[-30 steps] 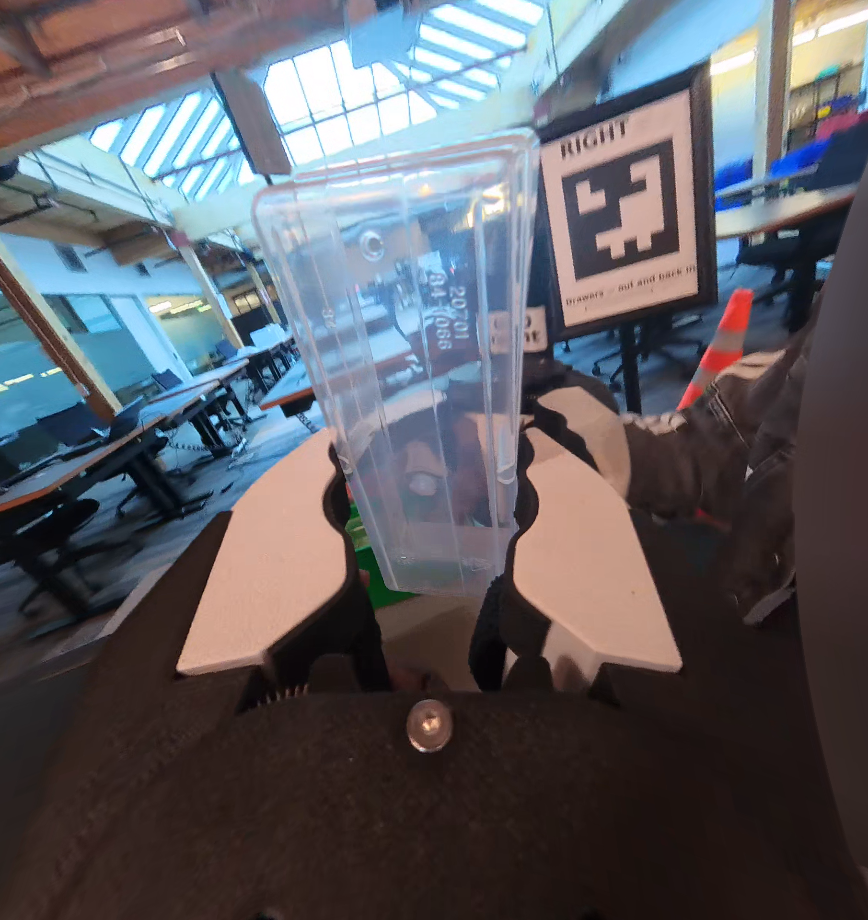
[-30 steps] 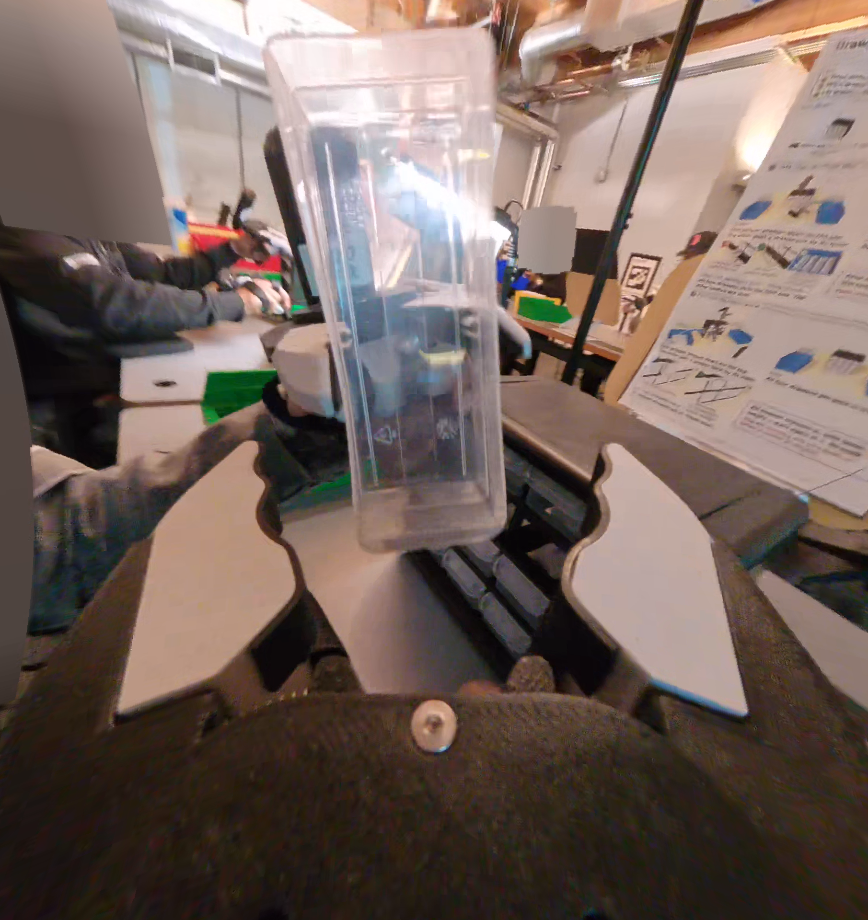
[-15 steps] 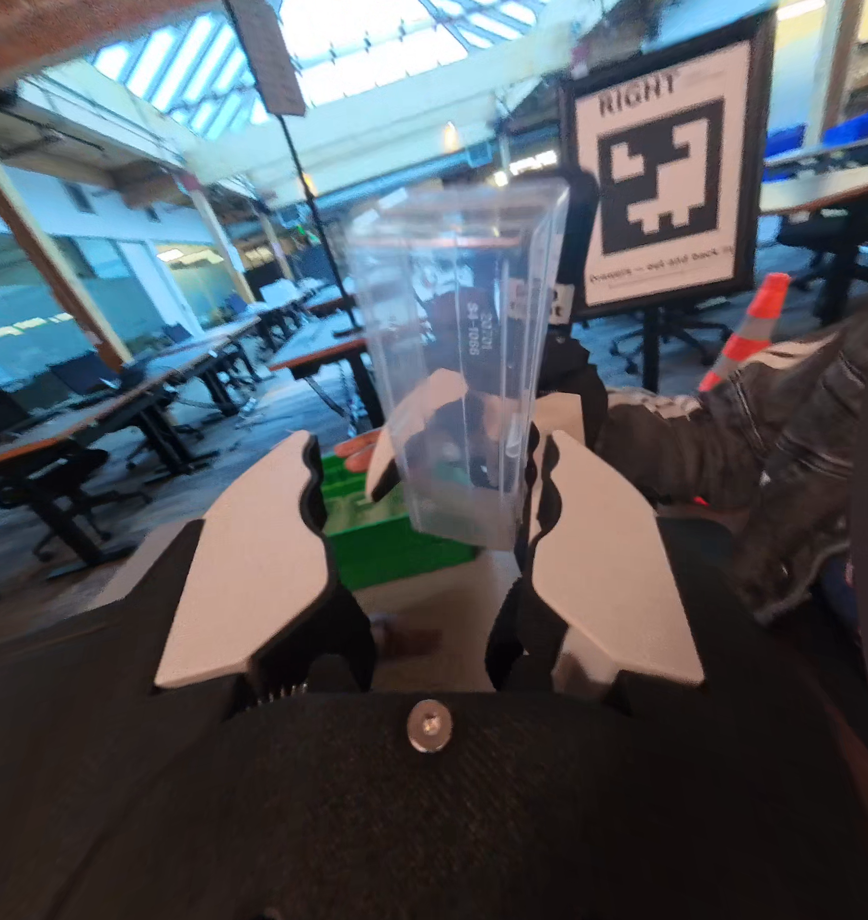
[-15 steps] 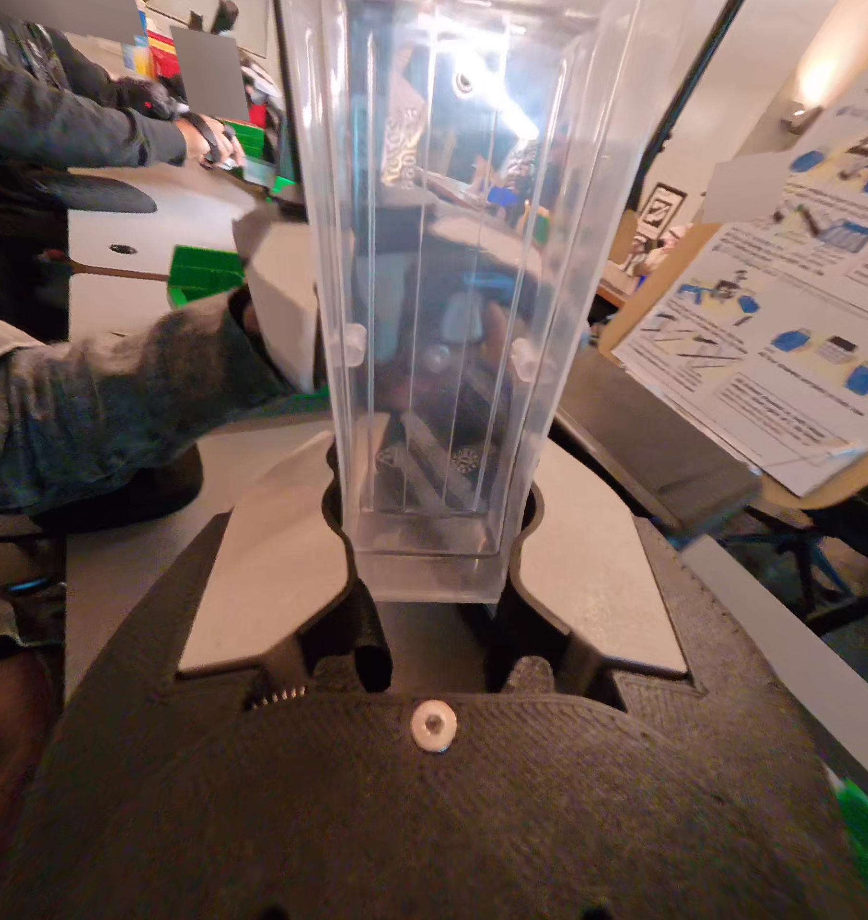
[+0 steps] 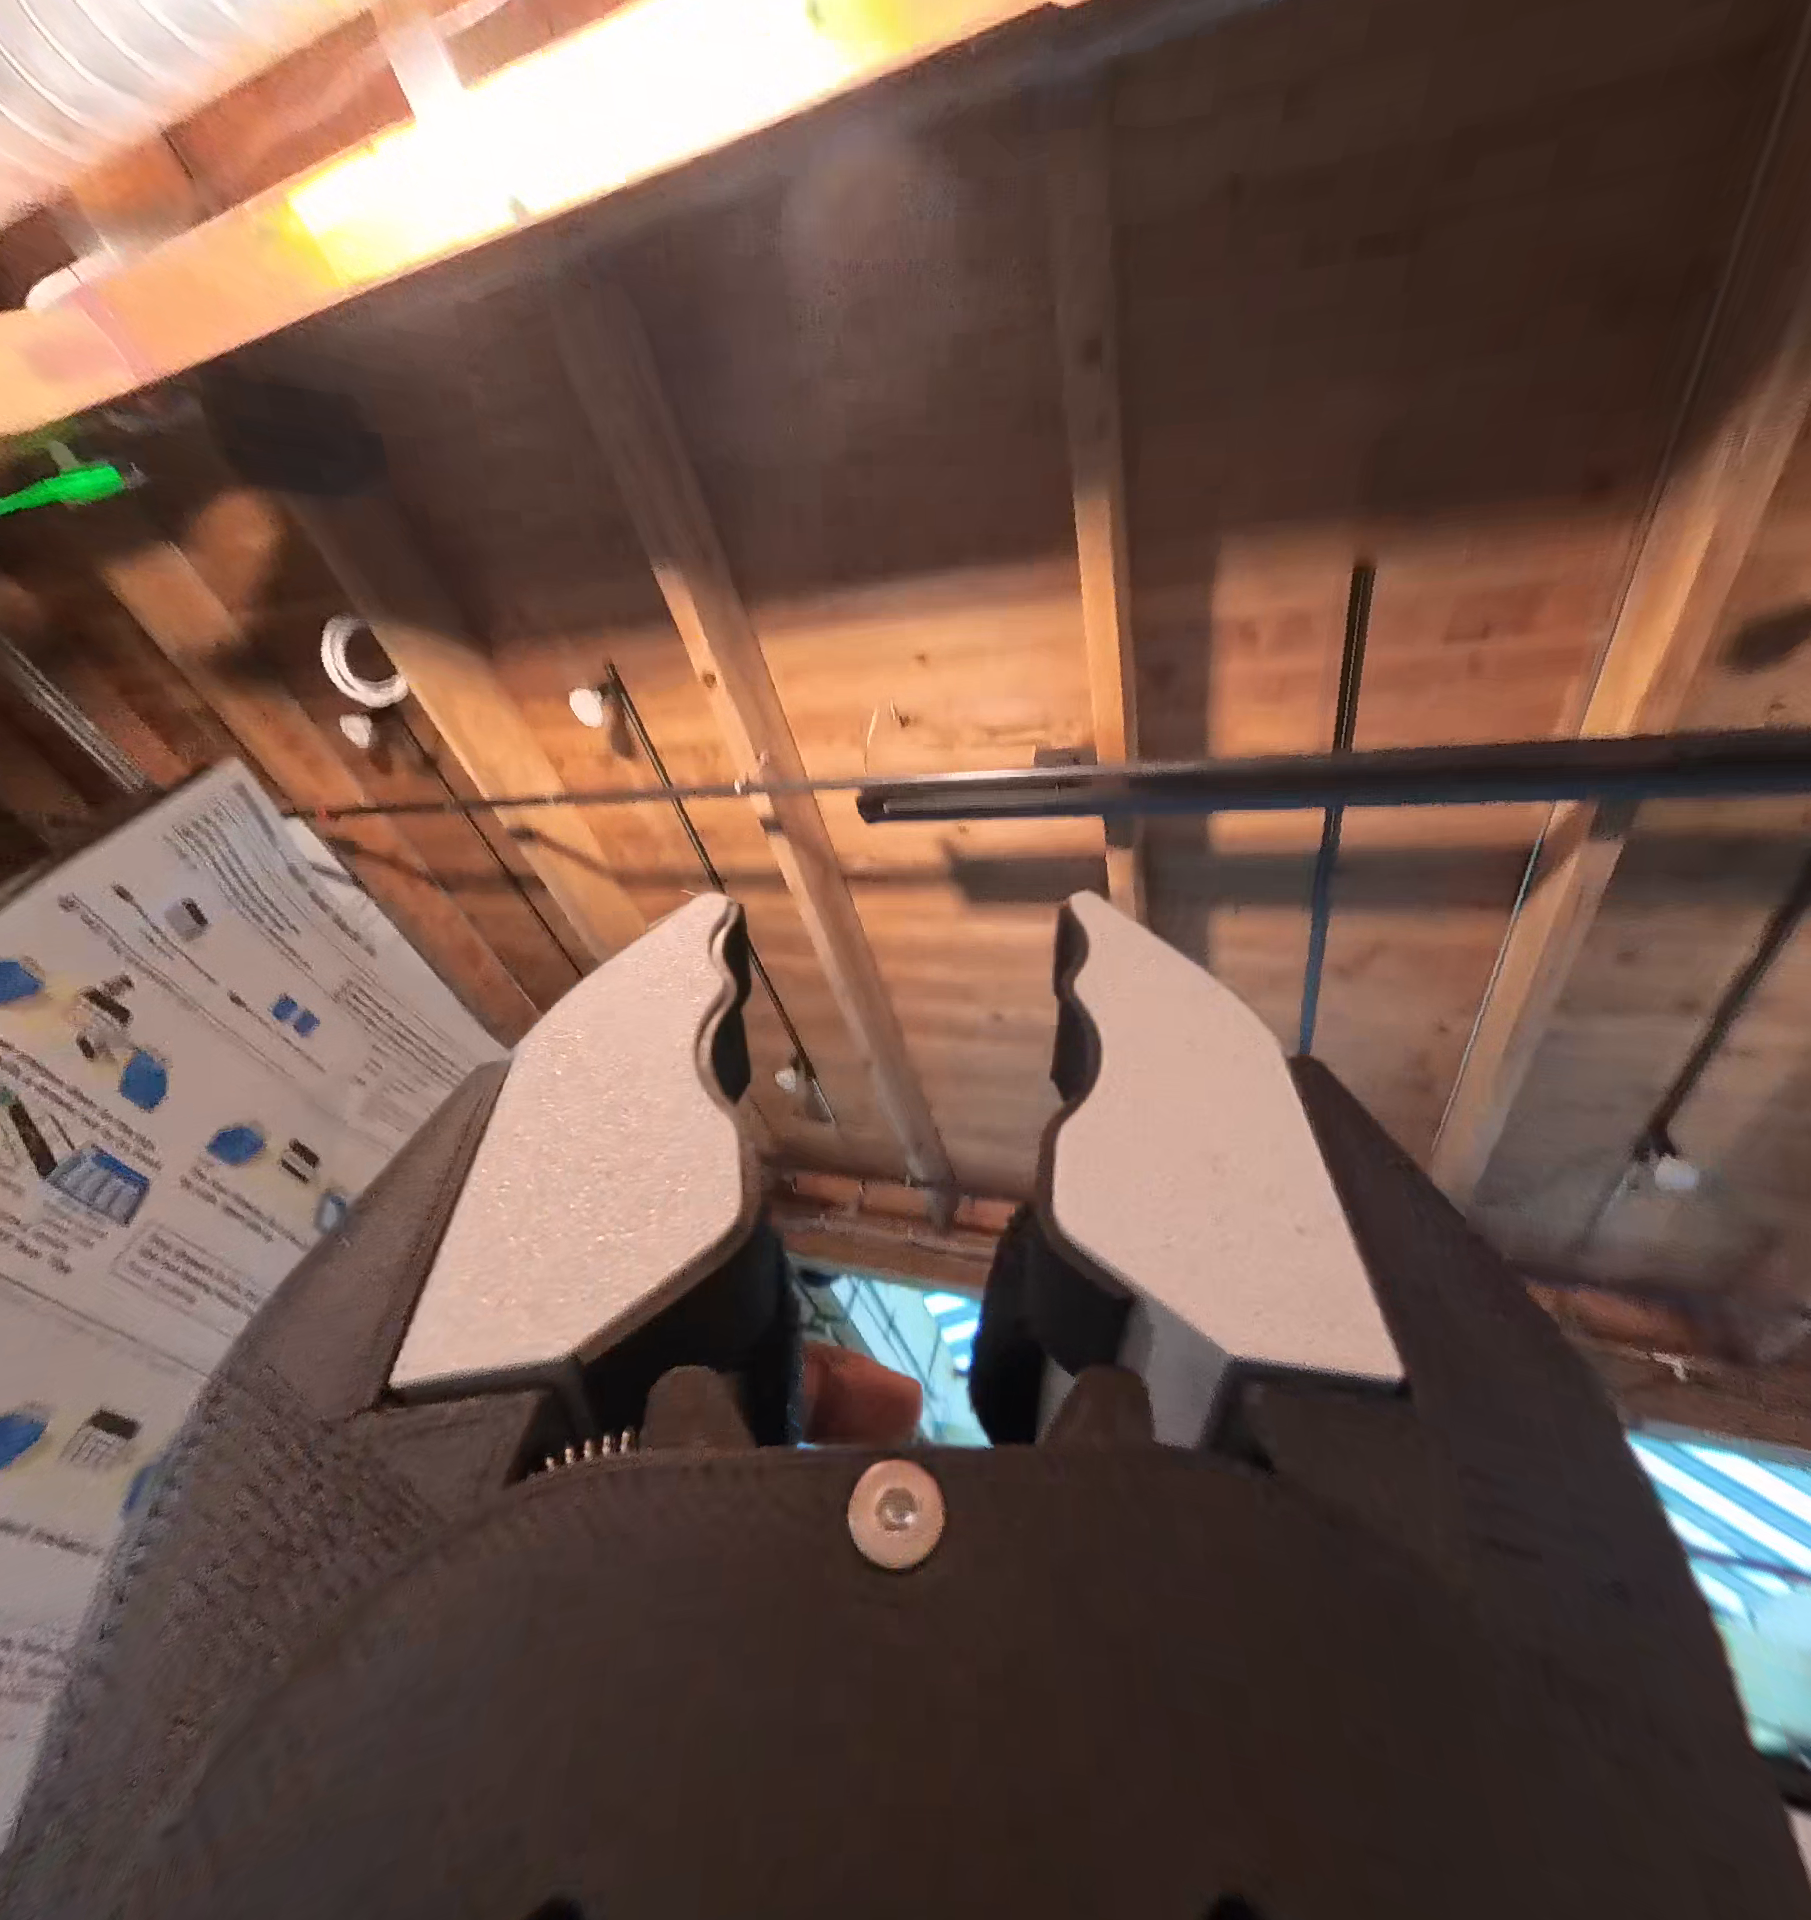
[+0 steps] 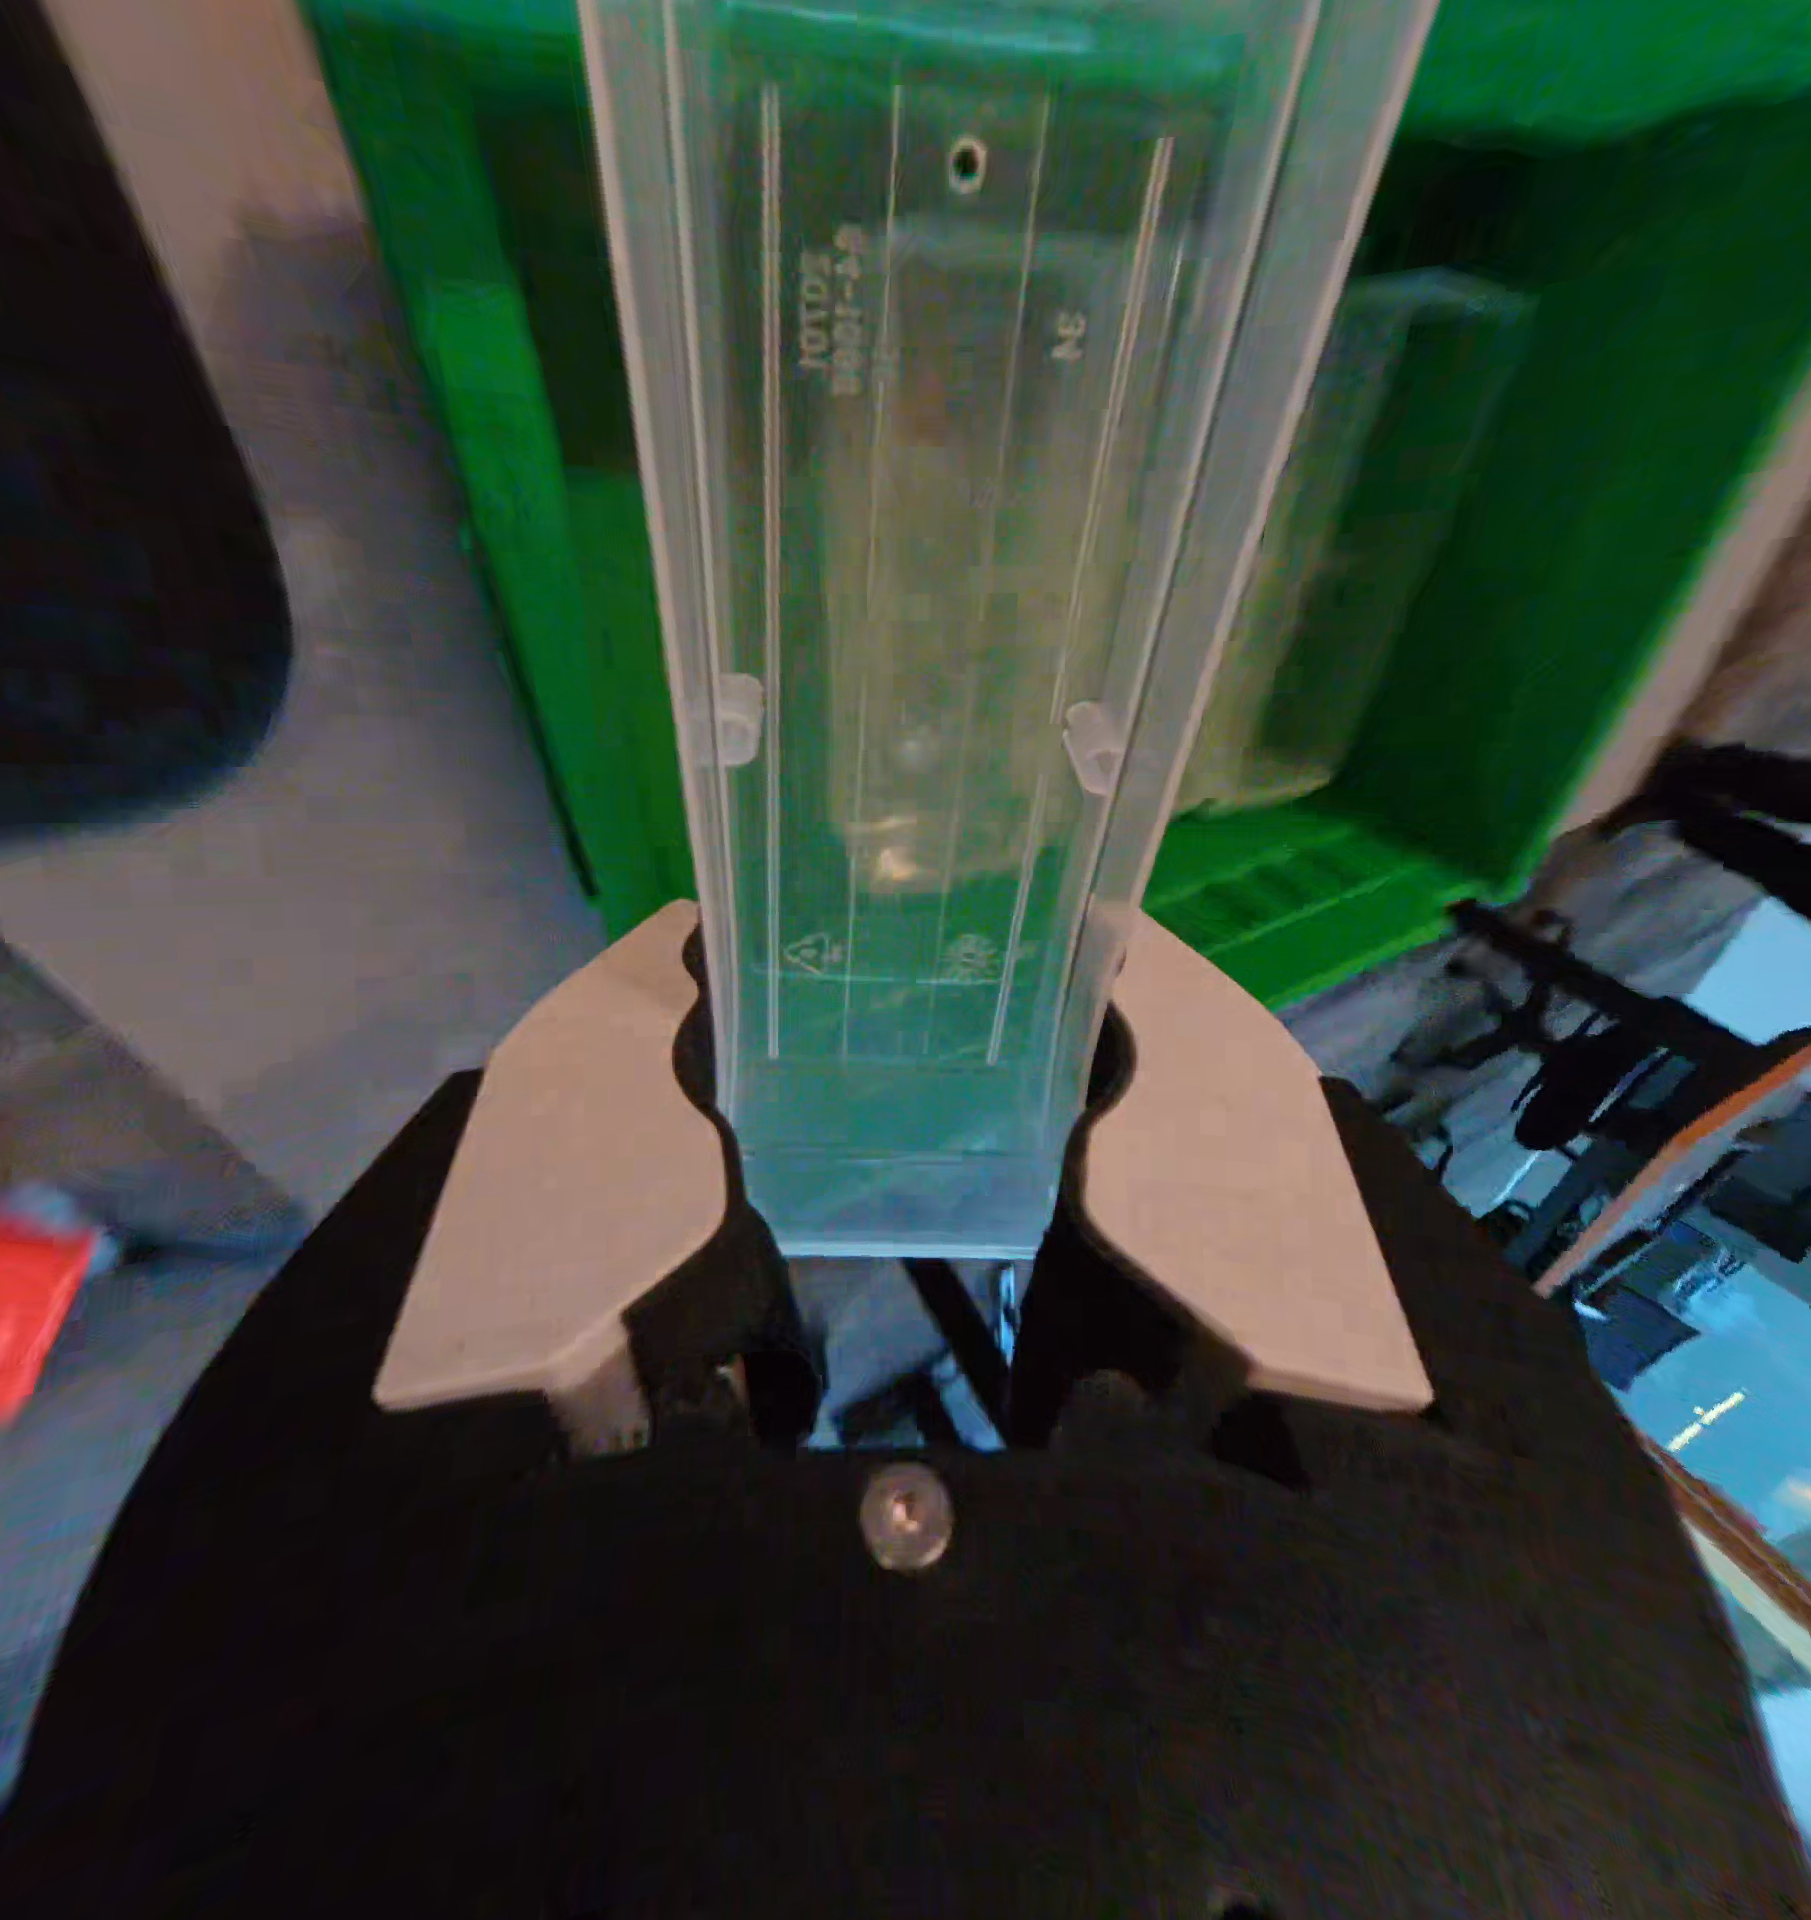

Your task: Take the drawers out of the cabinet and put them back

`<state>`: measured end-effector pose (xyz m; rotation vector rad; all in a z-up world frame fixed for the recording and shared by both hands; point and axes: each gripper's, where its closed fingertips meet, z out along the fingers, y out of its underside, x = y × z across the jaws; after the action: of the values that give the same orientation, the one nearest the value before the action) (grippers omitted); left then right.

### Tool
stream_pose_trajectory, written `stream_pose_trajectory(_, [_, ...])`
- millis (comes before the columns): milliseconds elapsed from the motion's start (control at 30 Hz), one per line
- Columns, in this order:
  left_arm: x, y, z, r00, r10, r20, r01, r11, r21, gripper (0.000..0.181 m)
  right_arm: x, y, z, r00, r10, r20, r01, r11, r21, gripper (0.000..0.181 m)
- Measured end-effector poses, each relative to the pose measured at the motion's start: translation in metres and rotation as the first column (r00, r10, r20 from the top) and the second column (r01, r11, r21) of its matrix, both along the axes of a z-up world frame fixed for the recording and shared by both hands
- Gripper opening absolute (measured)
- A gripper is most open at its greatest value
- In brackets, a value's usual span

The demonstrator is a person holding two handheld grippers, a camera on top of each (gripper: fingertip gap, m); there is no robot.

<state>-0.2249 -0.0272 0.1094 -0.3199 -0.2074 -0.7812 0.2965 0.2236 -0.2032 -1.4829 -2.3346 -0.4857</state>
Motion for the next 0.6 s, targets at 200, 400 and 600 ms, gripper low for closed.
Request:
stream_pose_trajectory(200, [-0.007, -0.003, -0.004, 0.998, 0.066, -0.009, -0.066, 0.998, 0.006, 0.054, 0.028, 0.004, -0.032, 0.945, 0.009, 0.328, 0.023, 0.995, -0.094, 0.069])
stream_pose_trajectory(400, [-0.004, -0.002, -0.005, 0.995, 0.093, -0.039, -0.093, 0.996, -0.002, 0.053, 0.022, 0.008, -0.042, 0.891, 0.0, 0.454, 0.073, 0.987, -0.142, 0.071])
stream_pose_trajectory(600, [-0.006, -0.004, -0.005, 0.993, 0.112, -0.046, -0.112, 0.994, -0.005, 0.052, 0.024, 0.003, -0.055, 0.823, -0.011, 0.568, 0.138, 0.974, -0.182, 0.073])
